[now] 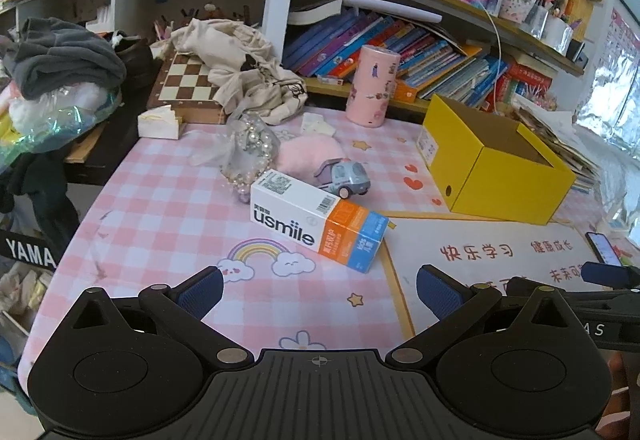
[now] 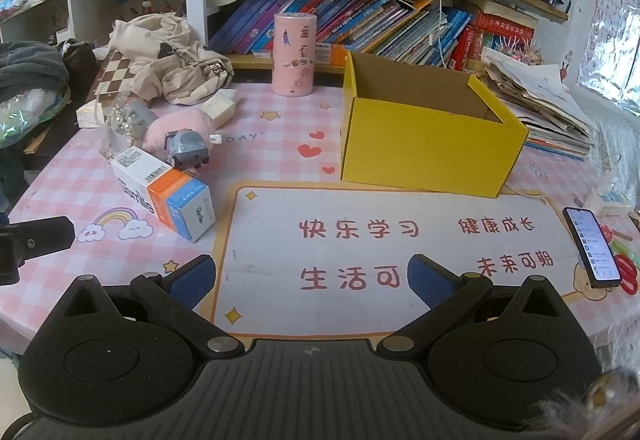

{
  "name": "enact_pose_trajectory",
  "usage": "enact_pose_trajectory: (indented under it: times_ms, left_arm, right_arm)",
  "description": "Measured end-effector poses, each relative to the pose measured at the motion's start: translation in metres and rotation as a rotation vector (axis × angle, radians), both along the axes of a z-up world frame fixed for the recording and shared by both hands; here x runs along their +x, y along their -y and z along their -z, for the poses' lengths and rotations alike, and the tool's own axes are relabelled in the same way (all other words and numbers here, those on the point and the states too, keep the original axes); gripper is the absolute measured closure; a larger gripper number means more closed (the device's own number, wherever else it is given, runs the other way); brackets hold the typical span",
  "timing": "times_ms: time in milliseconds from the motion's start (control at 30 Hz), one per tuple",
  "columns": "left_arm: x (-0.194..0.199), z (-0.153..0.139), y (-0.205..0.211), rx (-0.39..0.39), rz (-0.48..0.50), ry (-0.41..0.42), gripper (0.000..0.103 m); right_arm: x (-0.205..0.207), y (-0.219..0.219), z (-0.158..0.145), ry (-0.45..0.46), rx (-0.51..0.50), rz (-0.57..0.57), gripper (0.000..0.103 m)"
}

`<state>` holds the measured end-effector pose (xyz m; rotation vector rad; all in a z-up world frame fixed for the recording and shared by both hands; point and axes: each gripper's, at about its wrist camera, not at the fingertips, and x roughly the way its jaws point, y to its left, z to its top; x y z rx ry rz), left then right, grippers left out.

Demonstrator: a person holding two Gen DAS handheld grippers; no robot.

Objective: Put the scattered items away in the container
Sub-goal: 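Move the left tool to the usmile box while the right tool approaches the toy car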

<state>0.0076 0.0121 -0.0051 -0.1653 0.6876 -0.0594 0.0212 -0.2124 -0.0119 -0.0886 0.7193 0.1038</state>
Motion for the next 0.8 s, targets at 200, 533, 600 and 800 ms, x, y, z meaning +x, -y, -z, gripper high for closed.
enact_pose_trajectory:
  times_ms: [200, 533, 600, 800]
  left_arm:
    - [0.004, 0.001, 0.0, 0.002, -0.059, -0.005, 0.0]
    - [0.017, 0.006, 0.012, -0.059, -0.048, -0.006, 0.0]
    - [0.022, 0.007, 0.018, -0.059, -0.053, -0.01, 0.0]
    - [0.038, 0.011, 0.03, -0.102, -0.077, -0.032, 0.0]
  right_arm:
    - [0.006, 0.007, -0.002, 0.004, 0.032, -0.017, 0.0]
    - [0.028, 0.016, -0.004, 0.03, 0.009, -0.054, 0.0]
    - [0.036, 0.018, -0.002, 0.028, 0.006, -0.08, 0.0]
    - [0.065, 0.026, -0.005, 0.037, 0.017, -0.168, 0.0]
